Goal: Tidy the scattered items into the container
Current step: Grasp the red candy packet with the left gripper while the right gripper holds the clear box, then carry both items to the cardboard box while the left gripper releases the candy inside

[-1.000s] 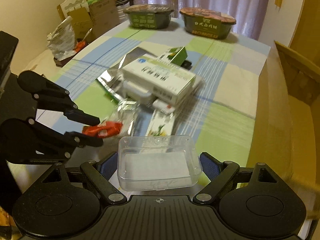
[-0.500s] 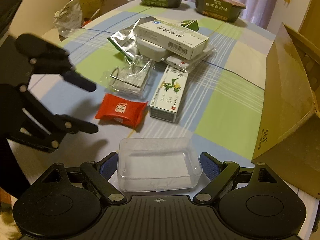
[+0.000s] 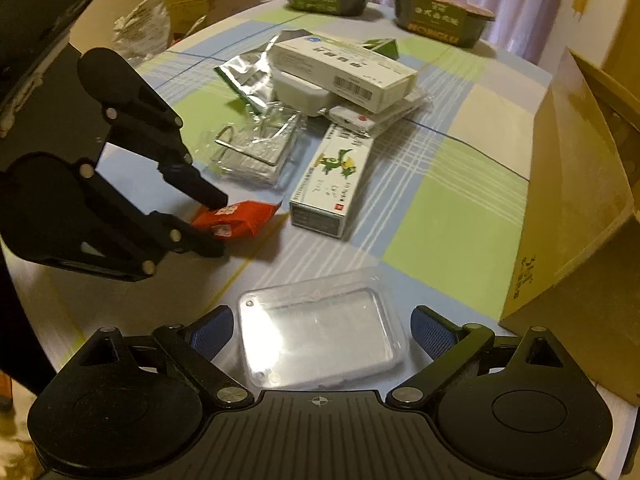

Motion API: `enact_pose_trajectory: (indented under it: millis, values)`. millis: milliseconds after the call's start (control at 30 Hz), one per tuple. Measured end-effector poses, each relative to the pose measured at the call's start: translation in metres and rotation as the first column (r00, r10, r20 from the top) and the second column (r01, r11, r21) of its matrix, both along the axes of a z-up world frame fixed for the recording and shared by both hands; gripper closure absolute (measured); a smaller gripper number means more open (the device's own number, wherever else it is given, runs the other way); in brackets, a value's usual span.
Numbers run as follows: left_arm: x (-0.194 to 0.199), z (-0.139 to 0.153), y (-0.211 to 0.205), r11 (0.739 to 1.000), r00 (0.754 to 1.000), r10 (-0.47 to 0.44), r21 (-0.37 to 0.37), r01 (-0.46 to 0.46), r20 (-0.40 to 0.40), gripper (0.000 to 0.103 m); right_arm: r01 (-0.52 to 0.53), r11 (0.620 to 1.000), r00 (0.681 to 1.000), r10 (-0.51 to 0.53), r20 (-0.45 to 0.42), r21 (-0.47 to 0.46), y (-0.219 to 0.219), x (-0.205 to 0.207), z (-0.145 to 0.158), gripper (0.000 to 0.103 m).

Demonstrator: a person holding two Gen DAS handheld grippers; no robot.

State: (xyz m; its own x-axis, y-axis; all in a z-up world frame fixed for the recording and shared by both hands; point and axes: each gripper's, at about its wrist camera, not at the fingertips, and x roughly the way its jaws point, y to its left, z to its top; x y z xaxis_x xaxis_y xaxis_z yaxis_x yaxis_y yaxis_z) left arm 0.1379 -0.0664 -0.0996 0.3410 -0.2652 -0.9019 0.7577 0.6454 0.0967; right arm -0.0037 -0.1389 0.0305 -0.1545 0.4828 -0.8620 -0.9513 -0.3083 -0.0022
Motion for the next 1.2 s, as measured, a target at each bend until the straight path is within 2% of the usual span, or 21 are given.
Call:
enact_pose_trajectory:
  millis: [100, 133, 167, 267, 333, 400, 467, 567, 967, 1000, 1067, 1200]
  values:
    - [-0.002, 0.002, 0.0, 1.0, 1.0, 0.021, -0.018, -0.021, 0.003, 0.074, -0.029, 1.0, 1.0, 0.029, 0.01, -0.001, 0.0, -0.003, 0.0, 0.003]
    - [0.0, 0.002, -0.001, 0.999, 1.0, 0.027, -0.021, -0.027, 0.005, 0.066, -0.034, 0.999, 0.999, 0.034, 0.017, 0.0, 0.0, -0.004, -0.001, 0.003]
    - [0.001, 0.003, -0.002, 0.999, 0.999, 0.031, -0.02, -0.031, 0.007, 0.062, -0.039, 0.999, 0.999, 0.039, 0.023, 0.0, 0.0, -0.004, -0.001, 0.003]
    - [0.006, 0.002, -0.011, 1.0, 1.0, 0.009, -0.016, -0.009, 0.013, 0.062, -0.052, 0.999, 0.998, 0.052, 0.043, 0.002, 0.0, -0.005, -0.002, 0.003]
    - [0.01, -0.003, -0.016, 1.0, 1.0, -0.004, -0.009, 0.004, -0.012, 0.061, -0.058, 0.998, 0.997, 0.058, 0.044, -0.004, 0.0, -0.004, -0.003, 0.003]
    - [0.014, -0.003, -0.017, 1.0, 1.0, -0.002, -0.015, 0.002, -0.03, 0.062, -0.056, 0.998, 0.998, 0.056, 0.043, -0.009, 0.0, -0.002, -0.004, 0.003]
    - [0.015, -0.003, -0.017, 1.0, 0.999, 0.002, -0.008, -0.003, -0.048, 0.072, -0.05, 0.999, 0.998, 0.051, 0.037, -0.011, 0.001, 0.001, -0.004, 0.003]
    - [0.01, -0.002, -0.015, 1.0, 0.998, -0.006, 0.004, 0.006, -0.06, 0.077, -0.053, 0.999, 0.998, 0.053, 0.024, -0.012, 0.001, 0.002, -0.004, 0.003]
    - [-0.012, 0.004, 0.005, 0.997, 0.995, 0.068, -0.028, -0.07, -0.079, 0.078, -0.059, 0.998, 0.998, 0.059, 0.01, -0.023, 0.004, 0.002, -0.008, 0.004]
    - [-0.013, 0.004, 0.005, 0.997, 0.994, 0.072, -0.03, -0.074, -0.078, 0.078, -0.049, 0.998, 0.999, 0.049, 0.003, -0.024, 0.004, 0.003, -0.009, 0.013]
    - [-0.014, 0.008, 0.005, 0.996, 0.994, 0.083, -0.035, -0.086, -0.072, 0.078, -0.021, 0.999, 0.999, 0.02, -0.027, -0.024, 0.004, 0.005, -0.006, 0.013]
    - [-0.017, 0.018, 0.008, 0.993, 0.993, 0.108, -0.05, -0.111, -0.05, 0.078, 0.013, 1.0, 1.0, -0.012, -0.025, 0.019, -0.002, 0.004, 0.008, 0.013]
